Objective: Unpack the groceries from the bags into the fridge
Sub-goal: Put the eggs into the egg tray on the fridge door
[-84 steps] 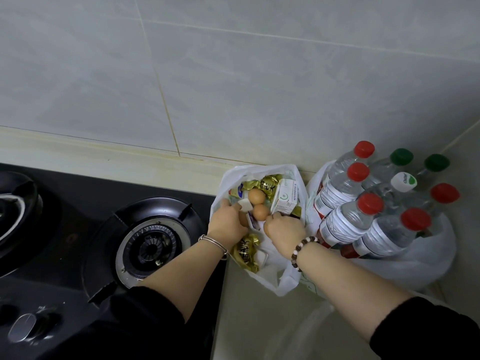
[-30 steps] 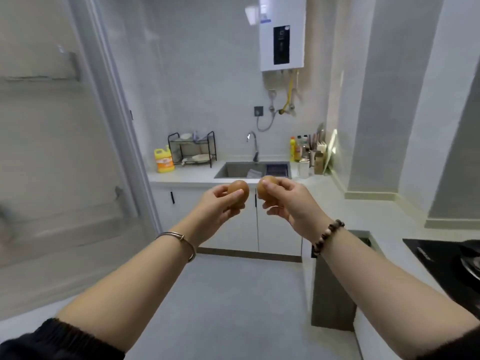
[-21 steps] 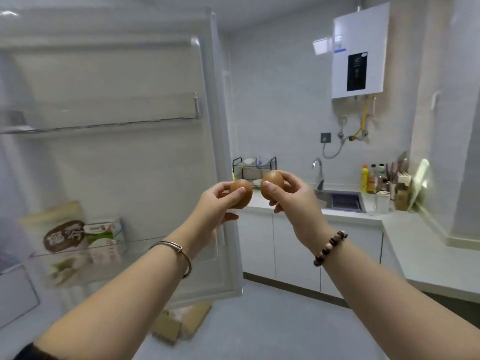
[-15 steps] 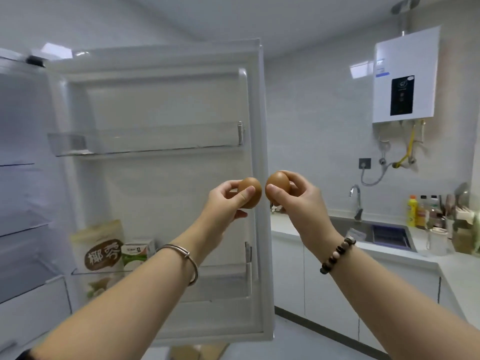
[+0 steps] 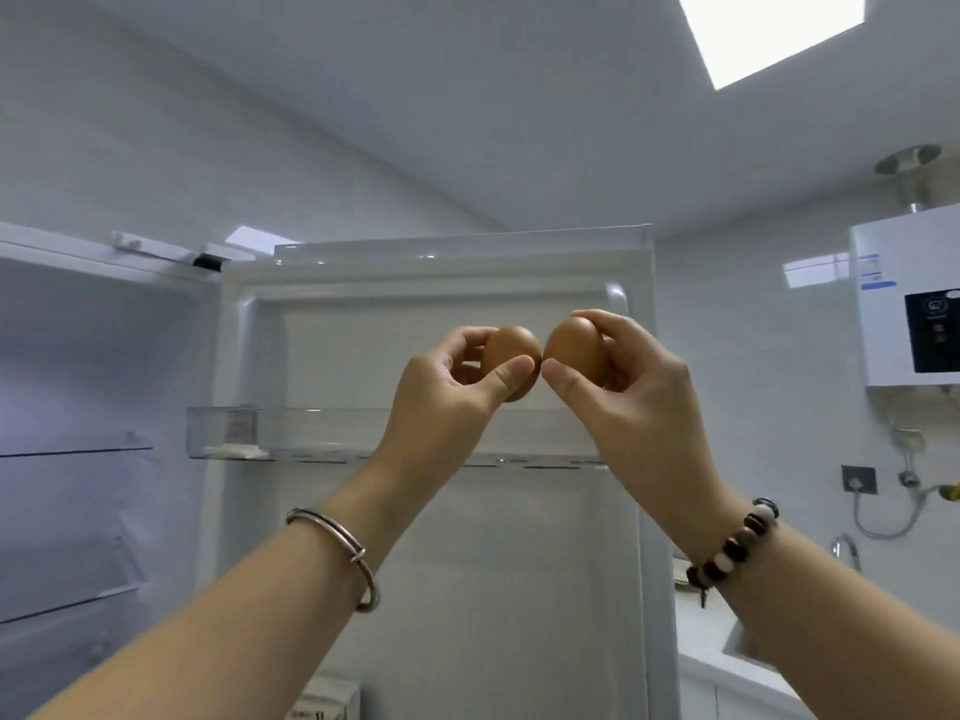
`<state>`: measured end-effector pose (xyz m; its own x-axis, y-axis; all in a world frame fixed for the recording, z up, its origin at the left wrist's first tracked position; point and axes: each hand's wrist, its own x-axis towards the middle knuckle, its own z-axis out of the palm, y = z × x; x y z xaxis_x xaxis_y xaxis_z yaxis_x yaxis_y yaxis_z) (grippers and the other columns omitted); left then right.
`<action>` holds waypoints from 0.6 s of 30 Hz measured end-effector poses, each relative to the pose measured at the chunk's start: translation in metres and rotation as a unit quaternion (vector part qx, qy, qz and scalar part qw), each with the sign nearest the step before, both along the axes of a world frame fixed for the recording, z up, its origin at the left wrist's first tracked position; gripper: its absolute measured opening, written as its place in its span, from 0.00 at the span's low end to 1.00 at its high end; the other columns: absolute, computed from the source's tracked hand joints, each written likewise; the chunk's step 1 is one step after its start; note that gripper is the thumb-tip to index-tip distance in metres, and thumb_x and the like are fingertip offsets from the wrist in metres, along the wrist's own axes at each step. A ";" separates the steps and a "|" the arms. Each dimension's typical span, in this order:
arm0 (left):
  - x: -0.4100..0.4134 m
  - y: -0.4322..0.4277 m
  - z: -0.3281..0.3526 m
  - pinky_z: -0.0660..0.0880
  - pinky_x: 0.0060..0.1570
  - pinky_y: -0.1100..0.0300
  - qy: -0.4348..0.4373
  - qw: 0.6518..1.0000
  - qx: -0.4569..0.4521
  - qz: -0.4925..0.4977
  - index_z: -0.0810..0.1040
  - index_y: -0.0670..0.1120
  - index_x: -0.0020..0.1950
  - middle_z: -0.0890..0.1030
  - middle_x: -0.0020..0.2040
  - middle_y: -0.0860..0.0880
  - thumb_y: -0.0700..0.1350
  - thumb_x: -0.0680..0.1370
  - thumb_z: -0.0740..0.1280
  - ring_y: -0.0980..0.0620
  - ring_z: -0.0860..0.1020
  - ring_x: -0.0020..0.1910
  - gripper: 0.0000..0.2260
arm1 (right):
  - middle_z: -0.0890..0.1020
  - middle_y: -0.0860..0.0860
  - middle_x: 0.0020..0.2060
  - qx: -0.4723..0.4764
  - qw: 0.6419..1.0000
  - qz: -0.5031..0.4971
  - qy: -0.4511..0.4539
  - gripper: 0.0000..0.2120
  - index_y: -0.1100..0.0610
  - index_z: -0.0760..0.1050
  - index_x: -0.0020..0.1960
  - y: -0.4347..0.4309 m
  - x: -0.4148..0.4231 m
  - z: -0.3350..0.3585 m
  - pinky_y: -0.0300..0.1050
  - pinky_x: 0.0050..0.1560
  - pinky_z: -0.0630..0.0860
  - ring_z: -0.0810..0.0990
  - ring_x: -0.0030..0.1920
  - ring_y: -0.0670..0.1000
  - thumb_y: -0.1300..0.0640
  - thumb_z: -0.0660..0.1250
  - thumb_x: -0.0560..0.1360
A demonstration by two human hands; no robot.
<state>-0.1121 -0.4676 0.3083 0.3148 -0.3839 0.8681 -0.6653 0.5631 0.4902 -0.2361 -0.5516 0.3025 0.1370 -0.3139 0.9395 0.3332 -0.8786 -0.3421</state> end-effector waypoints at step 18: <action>0.221 0.083 0.056 0.80 0.50 0.55 -0.089 0.976 0.175 0.097 0.80 0.47 0.51 0.80 0.47 0.48 0.46 0.72 0.72 0.49 0.79 0.50 0.09 | 0.83 0.49 0.37 0.084 0.963 -0.121 0.224 0.11 0.53 0.76 0.46 0.071 0.174 0.049 0.38 0.35 0.74 0.79 0.33 0.46 0.57 0.73 0.66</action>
